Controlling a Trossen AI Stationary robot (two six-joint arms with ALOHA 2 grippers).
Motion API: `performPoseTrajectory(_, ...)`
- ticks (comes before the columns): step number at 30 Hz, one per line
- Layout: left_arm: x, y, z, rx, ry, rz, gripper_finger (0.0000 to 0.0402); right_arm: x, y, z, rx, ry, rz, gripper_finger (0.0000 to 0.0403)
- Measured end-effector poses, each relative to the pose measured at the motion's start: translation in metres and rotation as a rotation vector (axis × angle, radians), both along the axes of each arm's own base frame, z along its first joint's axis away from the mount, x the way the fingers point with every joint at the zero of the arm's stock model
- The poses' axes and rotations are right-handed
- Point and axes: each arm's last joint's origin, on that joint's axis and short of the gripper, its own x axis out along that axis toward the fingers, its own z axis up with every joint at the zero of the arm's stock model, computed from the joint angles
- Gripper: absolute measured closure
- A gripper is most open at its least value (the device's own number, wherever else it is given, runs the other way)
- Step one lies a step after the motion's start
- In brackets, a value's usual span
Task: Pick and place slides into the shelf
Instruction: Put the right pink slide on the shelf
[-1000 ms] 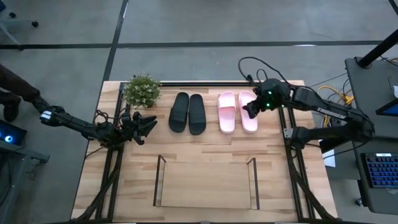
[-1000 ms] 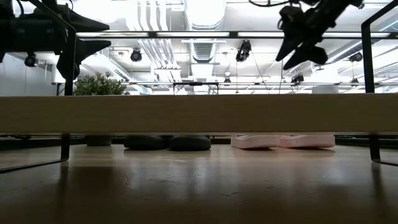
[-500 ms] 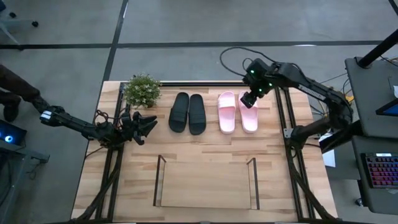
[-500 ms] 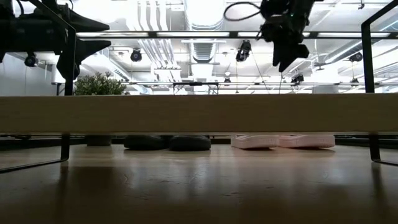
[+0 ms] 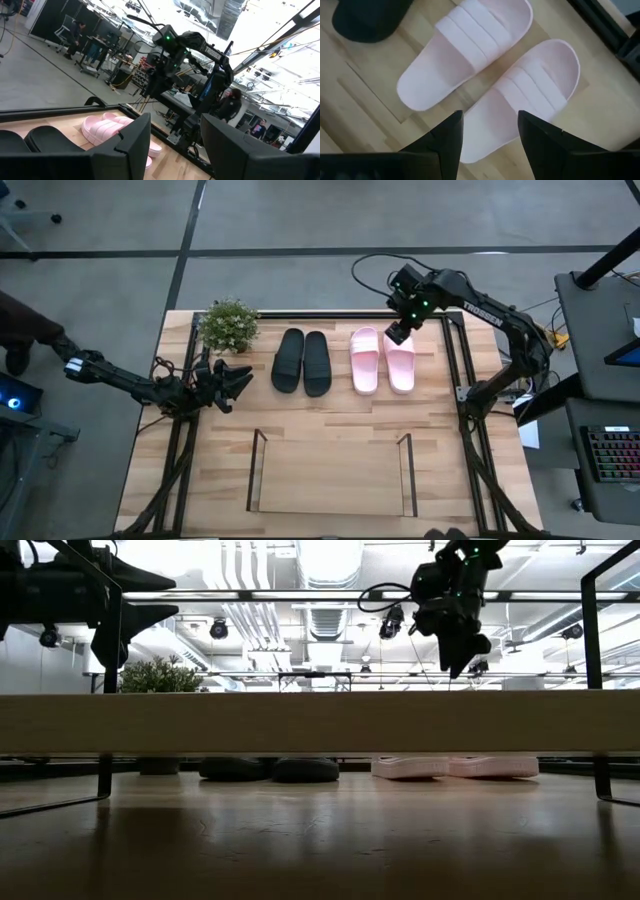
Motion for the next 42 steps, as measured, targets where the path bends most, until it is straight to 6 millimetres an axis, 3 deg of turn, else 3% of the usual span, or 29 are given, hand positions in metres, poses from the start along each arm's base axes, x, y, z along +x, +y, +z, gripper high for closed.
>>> performPoseTrajectory(9, 0.0, 0.0, 0.0, 0.0, 0.0, 0.0, 0.0242, -0.01, 0.003, 0.006, 0.025, -0.014, 0.049, 0.0223)
performPoseTrajectory(14, 0.0, 0.0, 0.0, -0.001, 0.001, 0.004, 0.0242, -0.015, 0.02, 0.009, 0.108, -0.012, 0.194, 0.0226)
performPoseTrajectory(23, 0.0, 0.0, 0.0, -0.002, 0.001, 0.009, 0.0242, -0.016, 0.064, 0.021, 0.054, -0.051, 0.344, 0.0249)
performPoseTrajectory(36, 0.0, 0.0, 0.0, -0.004, 0.003, 0.017, 0.0242, -0.03, 0.115, -0.021, -0.07, -0.04, 0.364, 0.0241)
performPoseTrajectory(42, 0.0, 0.001, 0.0, -0.005, 0.003, 0.023, 0.0242, -0.033, 0.119, -0.039, -0.313, 0.008, 0.276, 0.0236)
